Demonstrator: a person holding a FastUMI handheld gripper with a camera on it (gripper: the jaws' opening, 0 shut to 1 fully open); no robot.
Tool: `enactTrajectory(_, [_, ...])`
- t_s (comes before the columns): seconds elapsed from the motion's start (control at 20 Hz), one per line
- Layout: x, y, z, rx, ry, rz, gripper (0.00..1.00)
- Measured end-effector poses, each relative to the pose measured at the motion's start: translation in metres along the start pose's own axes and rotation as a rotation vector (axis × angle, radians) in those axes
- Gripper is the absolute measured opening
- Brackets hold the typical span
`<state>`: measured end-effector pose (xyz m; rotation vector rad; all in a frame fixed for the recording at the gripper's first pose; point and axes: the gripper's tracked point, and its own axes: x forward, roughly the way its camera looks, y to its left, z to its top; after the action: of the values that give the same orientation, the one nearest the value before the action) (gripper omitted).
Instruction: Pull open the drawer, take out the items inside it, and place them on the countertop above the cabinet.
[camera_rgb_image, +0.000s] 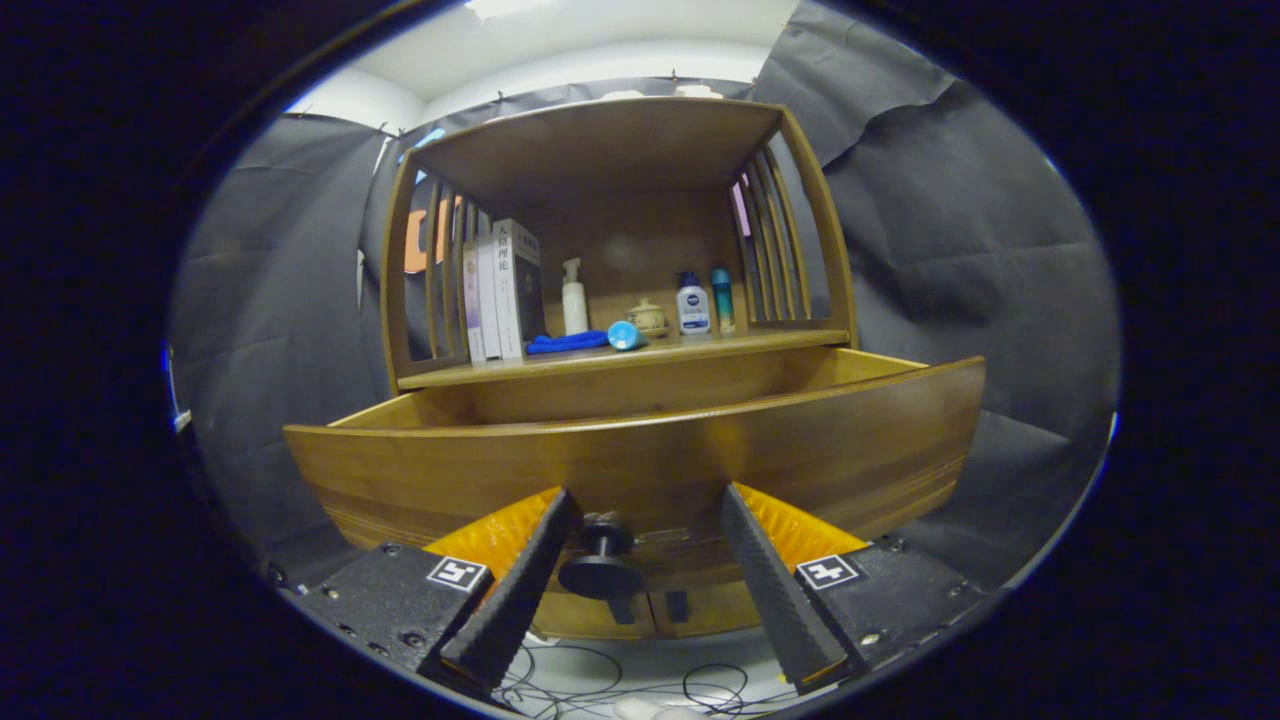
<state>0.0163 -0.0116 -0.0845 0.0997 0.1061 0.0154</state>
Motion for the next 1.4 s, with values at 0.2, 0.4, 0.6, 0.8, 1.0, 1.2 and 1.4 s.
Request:
enactTrajectory(0.2, [0.0011,-0.0005,0.0005,-0.005,0.012,0.01,0.97])
enactTrajectory(0.4, [0.0015,0.0026,0.0051,0.021,-0.015,0.027,0.97])
enactTrajectory(0.6, [0.0013,0.002,0.003,0.025,0.002,0.023,0.97])
enactTrajectory(0.8, [0.0024,0.002,0.0011,0.026,0.004,0.015,0.98])
enactTrajectory(1.0, [0.0019,0.0018,-0.0011,0.024,0.025,0.013,0.98])
enactTrajectory(1.2, [0.0006,0.001,-0.0013,0.01,0.036,0.008,0.98])
enactTrajectory(1.4, [0.0009,0.0015,-0.001,-0.005,0.044,0.006,0.98])
